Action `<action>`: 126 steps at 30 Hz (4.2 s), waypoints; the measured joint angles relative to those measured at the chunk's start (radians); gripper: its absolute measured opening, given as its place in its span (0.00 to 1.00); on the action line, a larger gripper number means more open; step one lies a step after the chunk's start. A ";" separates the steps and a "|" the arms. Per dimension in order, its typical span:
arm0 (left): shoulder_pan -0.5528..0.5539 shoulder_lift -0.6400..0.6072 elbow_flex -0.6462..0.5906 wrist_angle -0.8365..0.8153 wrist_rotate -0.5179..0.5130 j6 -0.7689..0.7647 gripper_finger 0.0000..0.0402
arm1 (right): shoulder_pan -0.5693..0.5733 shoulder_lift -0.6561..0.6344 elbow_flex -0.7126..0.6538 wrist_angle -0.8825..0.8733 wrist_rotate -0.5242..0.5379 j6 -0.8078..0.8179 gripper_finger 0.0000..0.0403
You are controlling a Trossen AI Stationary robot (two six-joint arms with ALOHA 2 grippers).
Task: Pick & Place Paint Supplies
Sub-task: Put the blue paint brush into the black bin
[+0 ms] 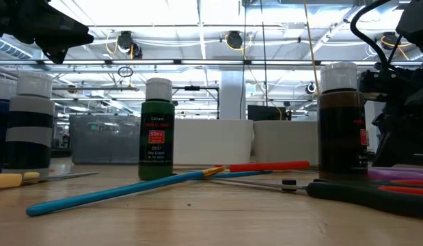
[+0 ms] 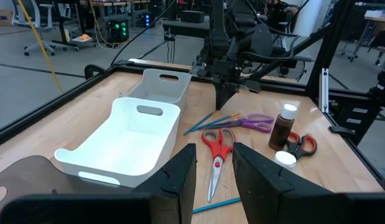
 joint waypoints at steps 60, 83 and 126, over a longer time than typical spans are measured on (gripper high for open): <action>0.000 0.000 0.000 0.000 0.000 0.000 0.28 | -0.016 -0.322 0.117 0.550 -0.052 -0.726 0.00; 0.000 0.000 0.000 0.000 0.000 0.000 0.28 | -0.116 -0.319 0.117 0.776 -0.196 -0.998 0.00; 0.089 0.037 0.000 0.311 -0.171 0.005 0.28 | -0.353 -0.024 0.117 1.041 -0.364 -0.908 0.00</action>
